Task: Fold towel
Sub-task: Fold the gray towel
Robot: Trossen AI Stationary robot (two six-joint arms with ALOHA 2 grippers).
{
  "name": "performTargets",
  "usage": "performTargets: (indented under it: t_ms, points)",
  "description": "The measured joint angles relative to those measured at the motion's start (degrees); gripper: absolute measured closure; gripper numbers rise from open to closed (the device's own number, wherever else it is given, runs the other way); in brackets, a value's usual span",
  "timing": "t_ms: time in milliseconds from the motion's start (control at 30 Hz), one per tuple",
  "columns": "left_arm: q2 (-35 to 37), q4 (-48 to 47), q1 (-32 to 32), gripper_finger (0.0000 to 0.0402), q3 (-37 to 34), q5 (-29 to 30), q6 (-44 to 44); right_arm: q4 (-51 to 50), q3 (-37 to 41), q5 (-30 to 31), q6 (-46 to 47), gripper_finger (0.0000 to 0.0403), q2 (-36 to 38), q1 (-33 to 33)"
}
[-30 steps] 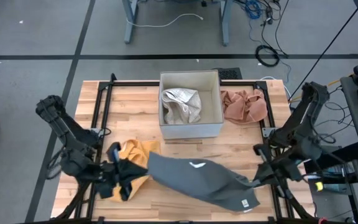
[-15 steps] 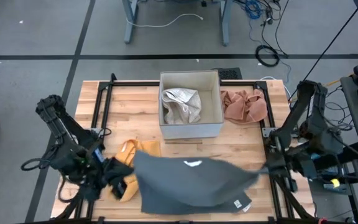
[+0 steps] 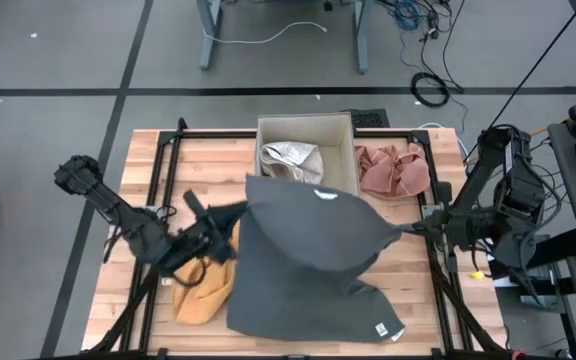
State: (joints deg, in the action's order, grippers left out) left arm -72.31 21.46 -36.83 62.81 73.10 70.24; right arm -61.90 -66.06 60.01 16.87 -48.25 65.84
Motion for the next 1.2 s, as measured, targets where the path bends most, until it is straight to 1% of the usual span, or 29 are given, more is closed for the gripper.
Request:
performTargets:
  t_ms: [167,267,333,433,600,700,800,967,1133,1200]
  points:
    - [0.02,-0.39,5.14,0.0401,0.00,0.91,-2.14,-2.86,0.00,-0.07,0.69,0.0403,0.23,-1.53]
    - [0.02,-3.99,7.55,0.0401,0.00,0.97,-6.33,-6.35,0.00,-0.38,3.17,0.0403,0.28,-2.51]
    - [0.02,-8.41,8.99,0.0401,0.00,0.96,-11.05,-10.12,0.00,-1.10,6.42,0.0403,0.22,-3.15]
    - [0.02,-16.54,10.64,0.0401,0.00,0.56,-19.76,-16.48,0.00,-4.34,13.08,0.0403,0.21,-4.40]
    - [0.00,-31.37,12.71,0.0401,0.00,-5.25,-35.47,-23.20,0.00,-8.82,21.51,0.0403,-1.14,-5.98]
    - [0.00,-35.16,13.46,0.0401,0.00,-6.65,-41.20,-24.77,0.00,-9.73,22.79,0.0403,-2.19,-6.27]
    - [0.00,-35.52,13.33,0.0401,0.00,-7.72,-42.97,-24.79,0.00,-9.78,22.25,0.0403,-3.18,-6.27]
    - [0.02,-35.71,11.18,0.0401,0.01,-16.46,-43.06,-21.01,0.00,-11.16,19.15,0.0403,-3.45,-6.25]
    - [0.02,-36.55,7.21,0.0401,0.02,-19.63,-43.62,-20.24,0.00,-12.42,18.22,0.0403,-3.75,-6.25]
    - [0.02,-36.79,5.39,0.0401,0.02,-22.79,-44.97,-19.75,0.02,-12.86,18.09,0.0403,-4.10,-6.25]
